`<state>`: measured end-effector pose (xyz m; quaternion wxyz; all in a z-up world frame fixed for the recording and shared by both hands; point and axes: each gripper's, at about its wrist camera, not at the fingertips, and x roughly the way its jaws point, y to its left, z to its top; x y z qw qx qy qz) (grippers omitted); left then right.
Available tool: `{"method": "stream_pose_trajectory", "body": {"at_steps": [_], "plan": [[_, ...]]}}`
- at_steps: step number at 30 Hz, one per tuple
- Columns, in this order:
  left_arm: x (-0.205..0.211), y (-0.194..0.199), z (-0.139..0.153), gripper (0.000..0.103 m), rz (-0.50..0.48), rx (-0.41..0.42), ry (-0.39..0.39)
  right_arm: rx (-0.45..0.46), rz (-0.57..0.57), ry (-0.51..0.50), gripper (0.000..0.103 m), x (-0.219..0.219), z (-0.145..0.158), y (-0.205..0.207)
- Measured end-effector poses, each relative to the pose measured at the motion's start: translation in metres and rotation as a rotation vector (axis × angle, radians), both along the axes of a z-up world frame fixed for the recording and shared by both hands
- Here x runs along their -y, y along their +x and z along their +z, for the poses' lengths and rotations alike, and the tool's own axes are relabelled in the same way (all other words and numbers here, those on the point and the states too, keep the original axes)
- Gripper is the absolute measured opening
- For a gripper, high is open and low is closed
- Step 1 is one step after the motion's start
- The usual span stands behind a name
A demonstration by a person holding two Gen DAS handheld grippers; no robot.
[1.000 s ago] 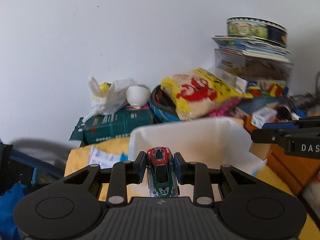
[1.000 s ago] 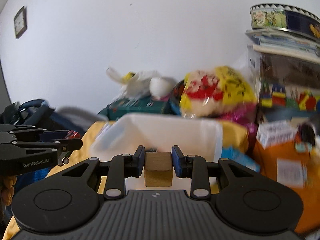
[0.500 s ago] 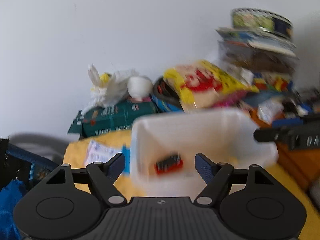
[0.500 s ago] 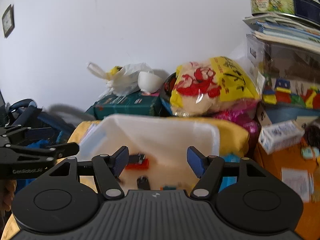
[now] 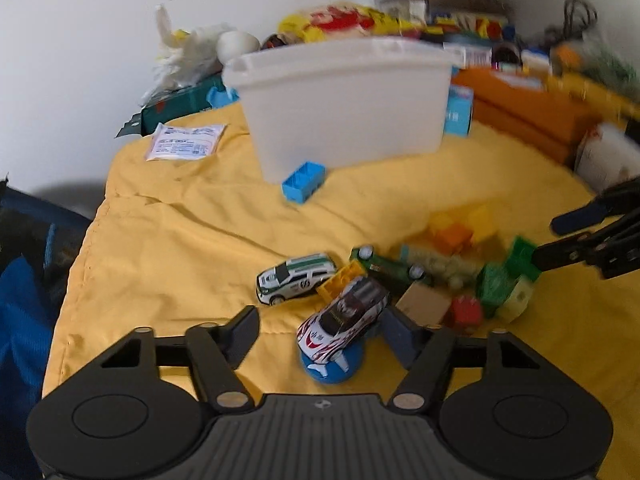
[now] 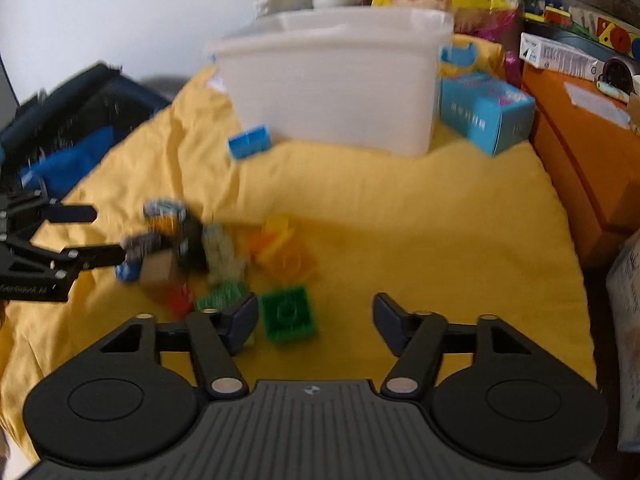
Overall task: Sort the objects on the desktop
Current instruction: 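Grasp the white race car with the left gripper while the right grasps the green brick, then carry the race car and green brick over the bin and open both grippers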
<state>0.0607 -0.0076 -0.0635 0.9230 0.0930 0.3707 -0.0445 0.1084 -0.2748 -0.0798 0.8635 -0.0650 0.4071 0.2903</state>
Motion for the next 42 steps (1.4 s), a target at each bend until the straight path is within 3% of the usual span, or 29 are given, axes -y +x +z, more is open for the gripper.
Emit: {"method": "stream_pose_trajectory", "body": {"at_steps": [2, 5, 9, 12, 17, 22, 32, 42], "plan": [[0.000, 0.006, -0.004, 0.065, 0.007, -0.008, -0.006, -0.003, 0.006, -0.005, 0.061, -0.003, -0.002, -0.001], [0.001, 0.014, -0.009, 0.053, -0.006, -0.021, -0.022, 0.004, 0.010, -0.029, 0.059, -0.010, -0.004, 0.003], [0.008, 0.023, -0.011, 0.050, -0.027, -0.033, -0.047, -0.005, 0.026, -0.054, 0.057, -0.019, -0.013, 0.007], [0.012, 0.029, -0.012, 0.049, -0.016, -0.051, -0.068, -0.007, 0.054, -0.065, 0.036, -0.026, -0.016, 0.008], [0.017, 0.035, -0.015, 0.037, -0.008, -0.060, -0.068, -0.011, 0.064, -0.064, 0.034, -0.028, -0.018, 0.005], [0.025, 0.032, -0.008, 0.034, 0.003, -0.050, -0.041, -0.005, 0.041, -0.032, 0.034, -0.018, -0.011, 0.003], [0.021, 0.035, 0.043, 0.033, 0.032, 0.039, -0.043, 0.035, -0.013, 0.036, 0.034, -0.003, 0.015, 0.007], [0.005, 0.065, 0.087, 0.033, 0.088, 0.122, -0.087, 0.144, -0.035, 0.119, 0.034, -0.011, 0.066, 0.032]]}}
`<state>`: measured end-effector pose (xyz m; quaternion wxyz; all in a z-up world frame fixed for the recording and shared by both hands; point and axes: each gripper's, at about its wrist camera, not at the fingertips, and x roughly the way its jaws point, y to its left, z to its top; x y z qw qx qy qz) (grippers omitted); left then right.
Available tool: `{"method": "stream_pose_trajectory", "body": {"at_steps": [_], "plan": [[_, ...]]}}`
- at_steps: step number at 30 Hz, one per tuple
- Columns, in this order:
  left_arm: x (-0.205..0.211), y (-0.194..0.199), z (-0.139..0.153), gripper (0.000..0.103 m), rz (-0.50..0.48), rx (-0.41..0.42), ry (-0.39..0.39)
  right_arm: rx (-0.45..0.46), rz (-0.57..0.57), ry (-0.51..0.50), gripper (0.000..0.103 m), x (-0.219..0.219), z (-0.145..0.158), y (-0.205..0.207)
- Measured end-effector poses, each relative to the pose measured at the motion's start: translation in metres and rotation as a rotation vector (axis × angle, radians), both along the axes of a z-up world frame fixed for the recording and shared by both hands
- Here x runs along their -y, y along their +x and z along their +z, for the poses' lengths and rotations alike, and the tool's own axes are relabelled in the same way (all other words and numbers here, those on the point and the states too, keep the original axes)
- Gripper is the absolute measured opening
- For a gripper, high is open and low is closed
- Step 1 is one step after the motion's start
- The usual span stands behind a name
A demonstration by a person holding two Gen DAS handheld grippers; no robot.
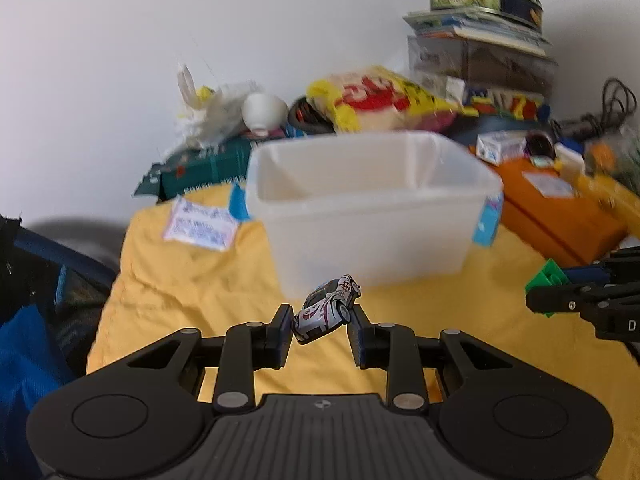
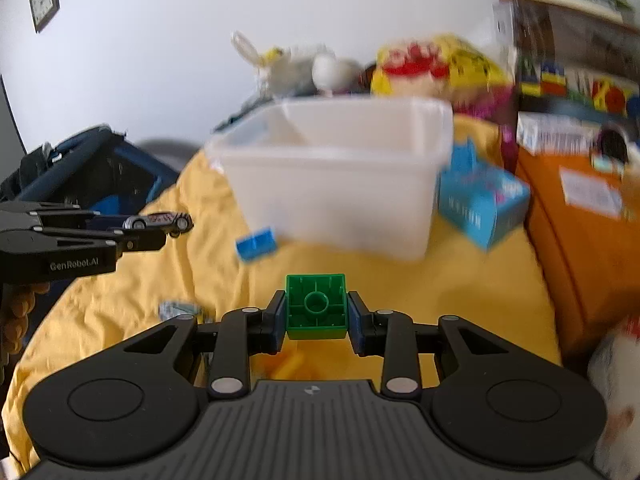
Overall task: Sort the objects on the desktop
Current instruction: 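Carry the race car and green brick over the bin and open both grippers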
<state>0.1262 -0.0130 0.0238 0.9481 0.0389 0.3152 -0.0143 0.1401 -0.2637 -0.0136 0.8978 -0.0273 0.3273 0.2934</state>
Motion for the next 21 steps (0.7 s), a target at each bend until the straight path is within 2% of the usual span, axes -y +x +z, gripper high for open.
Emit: {"method": "stream_pose_trajectory", "body": {"at_steps": [8, 12, 17, 19, 20, 21], "plan": [[-0.003, 0.062, 0.044, 0.033, 0.009, 0.081, 0.019, 0.082, -0.013, 0.006, 0.034, -0.021, 0.043, 0.061], [-0.002, 0.099, 0.060, 0.033, 0.029, 0.088, -0.011, 0.099, -0.027, 0.009, 0.034, -0.031, 0.060, 0.096], [-0.002, 0.139, 0.066, 0.033, 0.055, 0.063, -0.037, 0.079, -0.052, 0.004, 0.034, -0.038, 0.064, 0.133], [-0.004, 0.150, 0.061, 0.054, 0.066, 0.040, -0.083, 0.073, -0.058, -0.010, 0.034, -0.043, 0.062, 0.145], [-0.005, 0.154, 0.057, 0.077, 0.080, 0.027, -0.081, 0.060, -0.065, -0.016, 0.035, -0.045, 0.060, 0.153], [-0.004, 0.155, 0.052, 0.082, 0.103, 0.017, -0.063, 0.049, -0.073, -0.026, 0.042, -0.047, 0.057, 0.158]]}}
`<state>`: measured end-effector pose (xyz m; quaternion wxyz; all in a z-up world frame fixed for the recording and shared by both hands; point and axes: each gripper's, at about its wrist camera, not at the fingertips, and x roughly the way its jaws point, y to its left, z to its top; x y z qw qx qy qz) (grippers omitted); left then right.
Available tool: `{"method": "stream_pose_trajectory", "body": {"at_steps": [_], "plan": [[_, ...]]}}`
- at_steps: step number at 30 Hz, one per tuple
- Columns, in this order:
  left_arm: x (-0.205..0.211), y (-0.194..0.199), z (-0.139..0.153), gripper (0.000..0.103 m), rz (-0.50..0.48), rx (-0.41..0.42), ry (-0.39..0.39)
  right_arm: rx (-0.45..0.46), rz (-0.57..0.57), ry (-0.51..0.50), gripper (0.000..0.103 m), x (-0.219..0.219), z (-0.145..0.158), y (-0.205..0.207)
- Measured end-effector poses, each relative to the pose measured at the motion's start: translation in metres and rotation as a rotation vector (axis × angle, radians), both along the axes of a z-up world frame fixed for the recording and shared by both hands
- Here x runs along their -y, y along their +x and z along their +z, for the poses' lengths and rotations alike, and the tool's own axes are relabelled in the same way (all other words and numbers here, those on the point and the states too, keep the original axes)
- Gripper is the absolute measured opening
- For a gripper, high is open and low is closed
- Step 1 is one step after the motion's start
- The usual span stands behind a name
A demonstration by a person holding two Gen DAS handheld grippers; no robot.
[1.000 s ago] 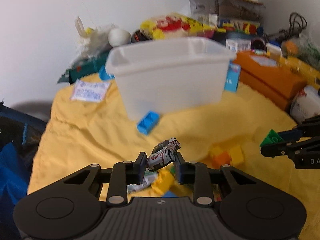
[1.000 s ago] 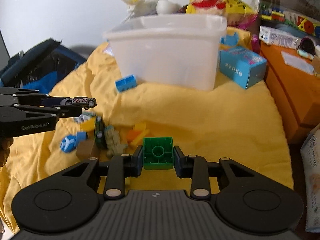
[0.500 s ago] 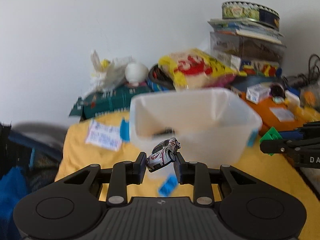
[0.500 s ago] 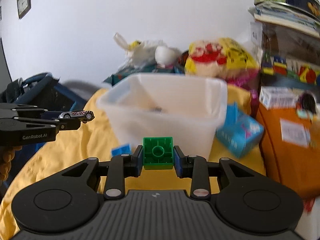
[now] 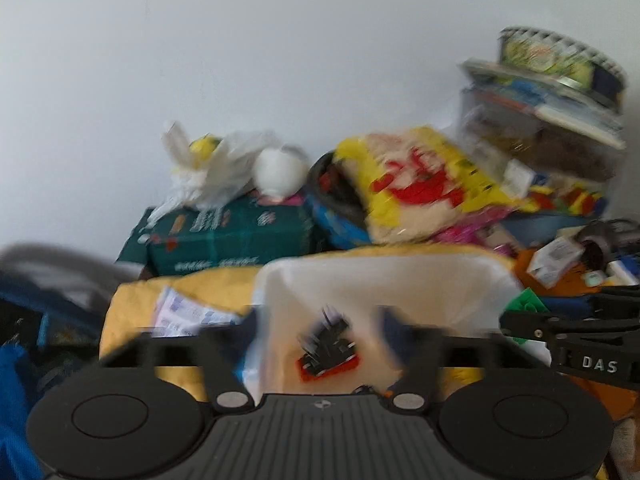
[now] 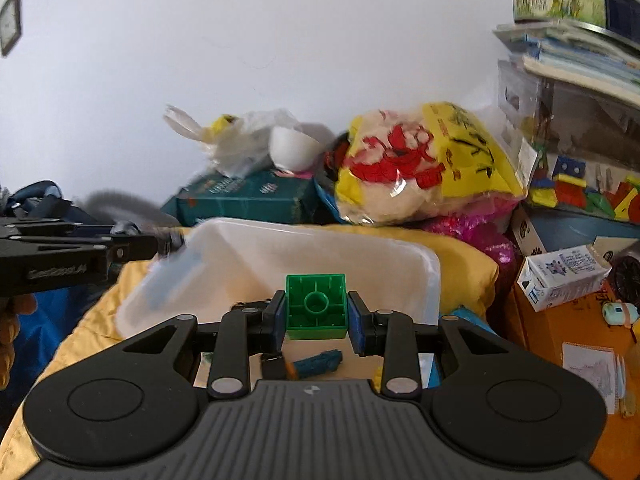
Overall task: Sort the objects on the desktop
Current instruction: 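Carry the race car and green brick over the bin and open both grippers, then grasp the blue airplane disc with the left gripper while the right grasps the pale green block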
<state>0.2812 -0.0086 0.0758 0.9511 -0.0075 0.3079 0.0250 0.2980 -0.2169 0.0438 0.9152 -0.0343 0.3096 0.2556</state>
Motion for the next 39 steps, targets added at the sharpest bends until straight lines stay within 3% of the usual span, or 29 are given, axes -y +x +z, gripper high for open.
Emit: {"method": "stream_pose_trajectory", "body": {"at_steps": [1, 2, 5, 10, 16, 22, 24, 28, 30, 32, 33, 36, 39], "plan": [[-0.001, -0.002, -0.003, 0.082, 0.006, -0.001, 0.013, -0.018, -0.015, -0.020, 0.060, -0.002, -0.004, 0.006], [-0.002, -0.006, -0.006, 0.082, 0.002, 0.003, 0.014, -0.028, -0.026, -0.029, 0.065, -0.002, -0.008, 0.008], [-0.009, -0.029, -0.016, 0.082, -0.022, 0.026, 0.012, -0.024, -0.007, -0.007, 0.064, 0.003, -0.011, -0.001], [-0.022, -0.087, -0.038, 0.082, -0.047, 0.037, 0.016, -0.001, 0.029, 0.000, 0.075, 0.016, -0.020, -0.040], [-0.028, -0.173, -0.076, 0.082, -0.071, -0.013, 0.012, -0.051, 0.113, -0.018, 0.075, 0.027, -0.055, -0.127], [-0.020, -0.221, -0.122, 0.081, -0.093, -0.131, 0.007, -0.168, 0.191, -0.105, 0.068, 0.023, -0.110, -0.203], [-0.015, -0.225, -0.135, 0.079, -0.100, -0.154, 0.025, -0.200, 0.180, -0.124, 0.062, 0.021, -0.123, -0.211], [-0.009, -0.221, -0.152, 0.079, -0.107, -0.177, 0.051, -0.214, 0.187, -0.144, 0.061, 0.015, -0.132, -0.214], [-0.009, -0.215, -0.157, 0.067, -0.096, -0.193, 0.053, -0.211, 0.202, -0.157, 0.060, 0.009, -0.134, -0.212], [-0.007, -0.212, -0.162, 0.055, -0.097, -0.213, 0.050, -0.208, 0.213, -0.173, 0.049, 0.005, -0.137, -0.211], [-0.007, -0.210, -0.163, 0.051, -0.106, -0.216, 0.040, -0.212, 0.217, -0.175, 0.036, 0.004, -0.138, -0.210], [-0.003, -0.214, -0.166, 0.042, -0.128, -0.203, 0.052, -0.220, 0.220, -0.169, 0.035, 0.005, -0.140, -0.209], [-0.002, -0.218, -0.161, 0.042, -0.124, -0.195, 0.058, -0.215, 0.219, -0.155, 0.035, 0.009, -0.139, -0.213]]}}
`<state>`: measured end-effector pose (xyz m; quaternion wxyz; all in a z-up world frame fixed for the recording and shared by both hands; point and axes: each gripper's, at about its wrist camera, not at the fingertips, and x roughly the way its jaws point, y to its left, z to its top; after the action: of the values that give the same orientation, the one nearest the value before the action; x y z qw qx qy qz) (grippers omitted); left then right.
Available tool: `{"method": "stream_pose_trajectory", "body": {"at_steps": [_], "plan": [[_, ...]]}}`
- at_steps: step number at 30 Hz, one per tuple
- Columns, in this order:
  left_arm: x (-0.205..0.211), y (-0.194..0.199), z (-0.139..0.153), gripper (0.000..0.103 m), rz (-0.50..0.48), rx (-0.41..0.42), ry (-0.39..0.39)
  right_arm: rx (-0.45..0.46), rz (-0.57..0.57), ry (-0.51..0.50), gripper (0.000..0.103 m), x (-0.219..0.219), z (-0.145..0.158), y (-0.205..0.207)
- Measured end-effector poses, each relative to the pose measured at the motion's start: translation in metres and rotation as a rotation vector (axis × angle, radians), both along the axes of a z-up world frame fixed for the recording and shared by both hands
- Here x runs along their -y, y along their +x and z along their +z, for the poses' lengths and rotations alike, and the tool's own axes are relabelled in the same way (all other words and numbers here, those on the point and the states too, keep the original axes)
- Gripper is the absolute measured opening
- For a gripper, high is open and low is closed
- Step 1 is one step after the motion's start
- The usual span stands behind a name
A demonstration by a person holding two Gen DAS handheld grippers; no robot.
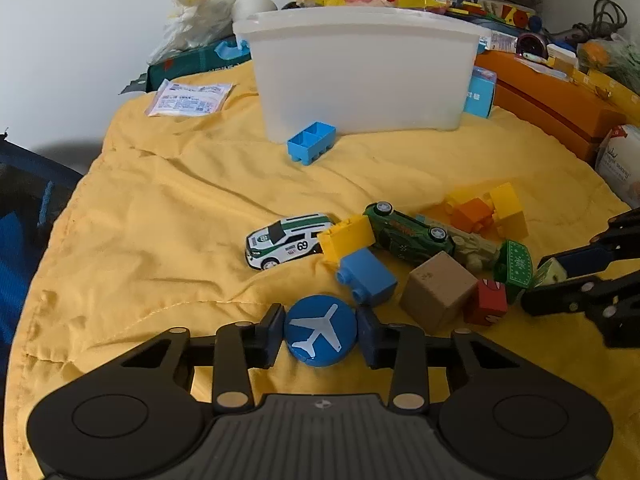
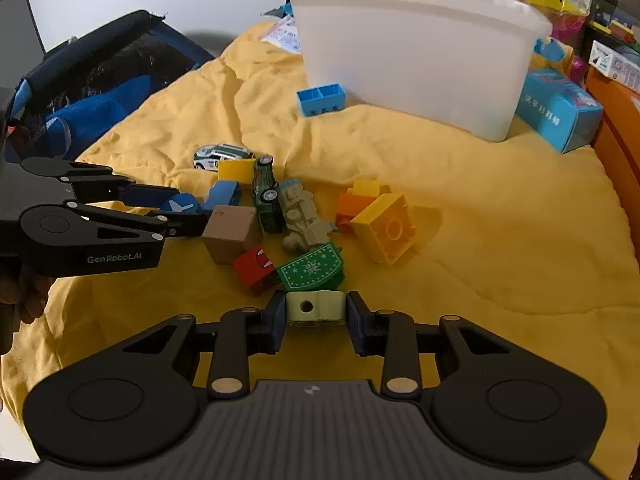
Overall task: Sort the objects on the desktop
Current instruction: 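Grasp the blue airplane disc with the left gripper while the right grasps the pale green block, then carry the disc and pale green block over the bin and open both grippers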
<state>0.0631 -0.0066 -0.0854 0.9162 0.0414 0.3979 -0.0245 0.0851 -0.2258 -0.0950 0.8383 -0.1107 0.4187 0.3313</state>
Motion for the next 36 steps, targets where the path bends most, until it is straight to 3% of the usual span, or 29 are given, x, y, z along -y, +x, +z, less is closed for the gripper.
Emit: {"method": "stream_pose_trajectory", "body": {"at_steps": [5, 11, 24, 32, 34, 35, 36], "plan": [[-0.004, -0.003, 0.019, 0.042, 0.010, 0.026, -0.028, 0.020, -0.034, 0.030, 0.035, 0.015, 0.011, -0.001], [-0.004, 0.016, 0.068, 0.042, 0.023, 0.125, -0.067, 0.082, -0.097, 0.105, 0.035, 0.029, 0.046, 0.017], [0.002, 0.135, 0.159, 0.042, 0.013, 0.247, -0.070, 0.236, -0.174, 0.209, 0.035, 0.017, 0.139, 0.131], [0.006, 0.195, 0.174, 0.043, 0.054, 0.231, -0.062, 0.213, -0.191, 0.171, 0.035, 0.000, 0.153, 0.194], [0.006, 0.204, 0.172, 0.059, 0.064, 0.222, -0.061, 0.201, -0.188, 0.142, 0.041, -0.007, 0.149, 0.207], [0.005, 0.205, 0.171, 0.071, 0.075, 0.221, -0.052, 0.188, -0.201, 0.133, 0.050, -0.010, 0.146, 0.214], [0.004, 0.204, 0.168, 0.074, 0.085, 0.225, -0.042, 0.178, -0.209, 0.131, 0.063, -0.010, 0.143, 0.218]]}}
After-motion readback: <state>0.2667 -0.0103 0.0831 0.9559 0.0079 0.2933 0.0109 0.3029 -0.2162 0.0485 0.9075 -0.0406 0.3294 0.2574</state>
